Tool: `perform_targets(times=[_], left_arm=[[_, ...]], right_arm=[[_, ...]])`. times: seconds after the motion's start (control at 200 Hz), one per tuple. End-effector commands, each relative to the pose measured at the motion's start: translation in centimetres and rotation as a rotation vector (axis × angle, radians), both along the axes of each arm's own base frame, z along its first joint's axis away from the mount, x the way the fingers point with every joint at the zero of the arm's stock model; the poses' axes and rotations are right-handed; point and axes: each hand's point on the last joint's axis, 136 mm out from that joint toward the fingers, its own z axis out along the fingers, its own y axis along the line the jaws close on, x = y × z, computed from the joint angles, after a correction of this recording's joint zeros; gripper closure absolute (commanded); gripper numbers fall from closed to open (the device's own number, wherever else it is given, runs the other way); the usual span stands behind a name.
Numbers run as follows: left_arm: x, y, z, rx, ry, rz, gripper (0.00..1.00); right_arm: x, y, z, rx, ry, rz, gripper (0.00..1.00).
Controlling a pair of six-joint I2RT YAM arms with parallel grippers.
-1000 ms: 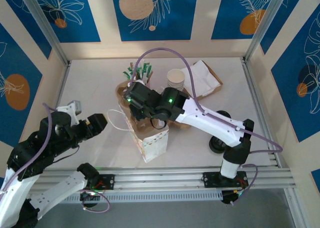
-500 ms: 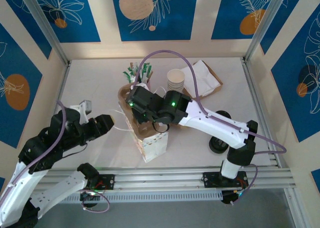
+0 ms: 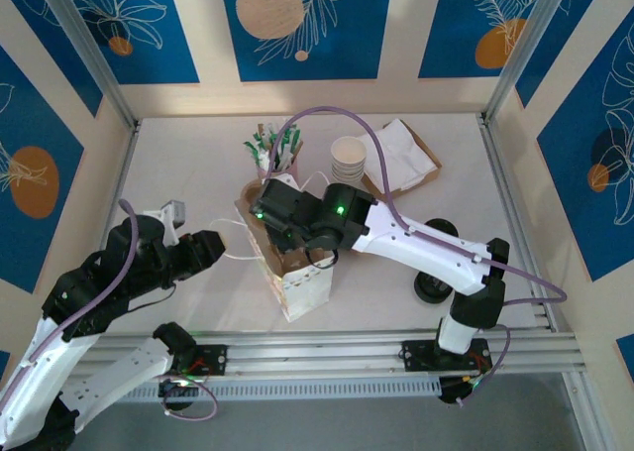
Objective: Pack the takeout coffee
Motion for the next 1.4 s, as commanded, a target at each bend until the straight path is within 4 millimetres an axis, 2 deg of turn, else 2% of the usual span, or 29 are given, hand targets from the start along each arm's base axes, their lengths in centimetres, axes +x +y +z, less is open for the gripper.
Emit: perform_targets(times=[0.0, 0.545, 1.076, 1.166, 1.396], left_arm=[[-0.3, 0.3, -0.6, 0.010, 0.018, 0.010, 0.64], [-0.6, 0.3, -1.1, -0.002, 0.038, 0.009, 0.63], [-0.7, 0.5, -1.8, 0.000, 0.051, 0.020, 0.64], [-0.7, 0.5, -1.9, 0.000, 0.050, 0.017, 0.67], [-0.8, 0.5, -2.0, 0.002, 0.053, 0.014, 0.68]], right_arm=[[-0.9, -0.6, 0.0, -0.007, 0.031, 0.010, 0.72], [-1.7, -0.8, -2.8, -0.112, 0.146, 0.022, 0.73], [-2.0, -1.0, -4.1, -0.146, 0.231, 0.032, 0.74], [-2.0, -0.7, -4.5, -0.147, 0.250, 0.038, 0.74], [-1.8, 0.0, -5.7, -0.169, 0.285, 0.059, 0.75]])
